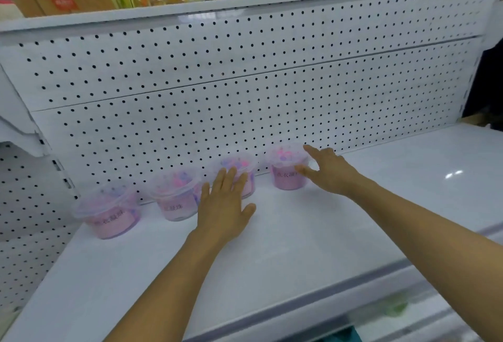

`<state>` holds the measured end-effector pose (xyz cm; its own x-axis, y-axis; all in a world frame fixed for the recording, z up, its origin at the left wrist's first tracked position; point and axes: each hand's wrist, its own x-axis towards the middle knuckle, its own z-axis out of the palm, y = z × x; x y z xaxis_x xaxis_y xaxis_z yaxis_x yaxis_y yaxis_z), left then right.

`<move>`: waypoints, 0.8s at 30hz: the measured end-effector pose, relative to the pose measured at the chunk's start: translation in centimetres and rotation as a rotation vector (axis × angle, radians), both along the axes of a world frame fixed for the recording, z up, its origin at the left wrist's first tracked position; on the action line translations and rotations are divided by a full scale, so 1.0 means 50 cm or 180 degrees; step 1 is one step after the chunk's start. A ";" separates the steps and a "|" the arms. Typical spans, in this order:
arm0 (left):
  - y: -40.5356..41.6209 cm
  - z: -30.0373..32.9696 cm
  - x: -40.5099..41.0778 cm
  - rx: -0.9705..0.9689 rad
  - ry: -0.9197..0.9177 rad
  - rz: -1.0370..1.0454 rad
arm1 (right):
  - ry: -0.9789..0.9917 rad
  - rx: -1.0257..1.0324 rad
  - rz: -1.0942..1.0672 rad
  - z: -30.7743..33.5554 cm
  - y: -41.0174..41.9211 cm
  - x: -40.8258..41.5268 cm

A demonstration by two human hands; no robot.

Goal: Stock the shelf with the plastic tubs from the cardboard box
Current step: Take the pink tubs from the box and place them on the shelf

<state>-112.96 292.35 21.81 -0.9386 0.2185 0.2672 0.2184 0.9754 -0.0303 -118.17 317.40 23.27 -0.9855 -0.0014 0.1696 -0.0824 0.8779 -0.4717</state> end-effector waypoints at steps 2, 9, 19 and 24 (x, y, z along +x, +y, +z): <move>0.011 0.007 0.014 0.0091 0.0152 -0.0121 | 0.0379 0.0273 -0.0096 -0.001 0.010 0.054; 0.153 -0.003 0.157 0.0791 0.0962 -0.0776 | 0.1738 0.0449 -0.0353 -0.059 0.132 0.289; 0.581 -0.121 0.346 0.1133 0.0461 -0.1896 | 0.1558 0.0328 -0.0952 -0.191 0.500 0.628; 0.793 -0.233 0.424 0.1098 -0.0165 -0.2156 | 0.1155 0.0221 -0.1513 -0.284 0.721 0.778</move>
